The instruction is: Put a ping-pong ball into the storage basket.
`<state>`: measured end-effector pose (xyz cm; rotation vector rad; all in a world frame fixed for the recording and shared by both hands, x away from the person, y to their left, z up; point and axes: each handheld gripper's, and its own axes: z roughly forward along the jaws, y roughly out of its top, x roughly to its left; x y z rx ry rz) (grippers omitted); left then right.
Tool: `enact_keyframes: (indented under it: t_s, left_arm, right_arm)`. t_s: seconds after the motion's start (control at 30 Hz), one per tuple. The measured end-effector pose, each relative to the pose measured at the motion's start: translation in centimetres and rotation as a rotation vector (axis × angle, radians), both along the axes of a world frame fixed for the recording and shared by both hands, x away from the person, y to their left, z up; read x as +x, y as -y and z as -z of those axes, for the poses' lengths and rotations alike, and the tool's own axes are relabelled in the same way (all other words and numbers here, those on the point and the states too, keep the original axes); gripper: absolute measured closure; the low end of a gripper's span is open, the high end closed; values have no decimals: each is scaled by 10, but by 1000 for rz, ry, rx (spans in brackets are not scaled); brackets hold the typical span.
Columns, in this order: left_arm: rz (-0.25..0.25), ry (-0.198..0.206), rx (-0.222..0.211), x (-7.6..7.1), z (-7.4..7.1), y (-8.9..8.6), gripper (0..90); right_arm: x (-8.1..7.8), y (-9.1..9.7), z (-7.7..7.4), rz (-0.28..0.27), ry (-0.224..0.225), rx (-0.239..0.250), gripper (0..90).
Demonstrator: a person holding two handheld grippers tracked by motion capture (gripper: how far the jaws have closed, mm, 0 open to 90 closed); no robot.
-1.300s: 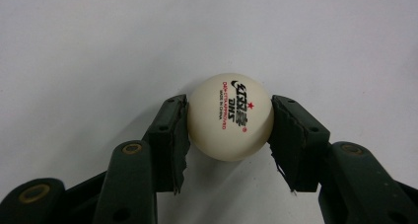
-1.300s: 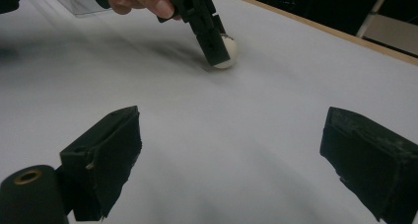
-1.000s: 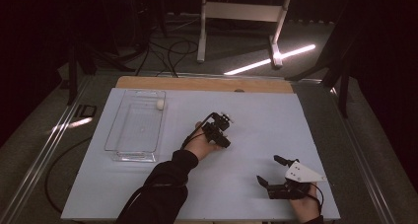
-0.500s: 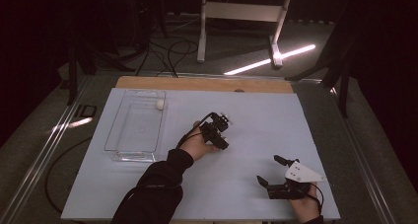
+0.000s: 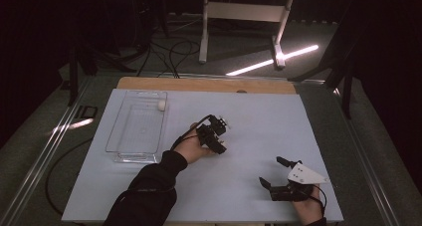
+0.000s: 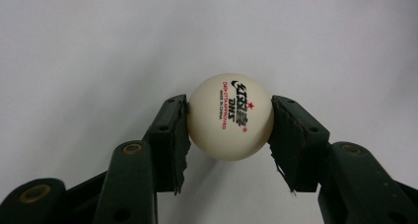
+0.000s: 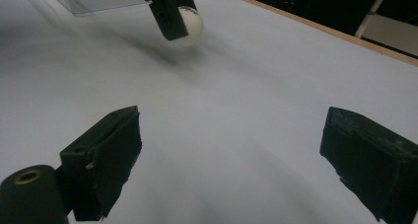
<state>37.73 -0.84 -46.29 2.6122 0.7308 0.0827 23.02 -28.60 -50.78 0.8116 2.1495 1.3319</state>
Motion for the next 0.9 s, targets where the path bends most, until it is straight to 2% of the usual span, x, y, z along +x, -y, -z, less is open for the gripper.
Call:
enact_keyframes:
  t_s: [0.27, 0.7, 0.9]
  left_arm:
    - [23, -4, 8, -4, -5, -9, 521]
    - [98, -9, 30, -14, -14, -18, 520]
    - [111, -10, 38, -18, -16, -25, 520]
  right_arm:
    - [0, 0, 1, 1, 1, -3, 85]
    - [0, 0, 1, 3, -1, -5, 85]
    - [0, 0, 1, 2, 1, -5, 85]
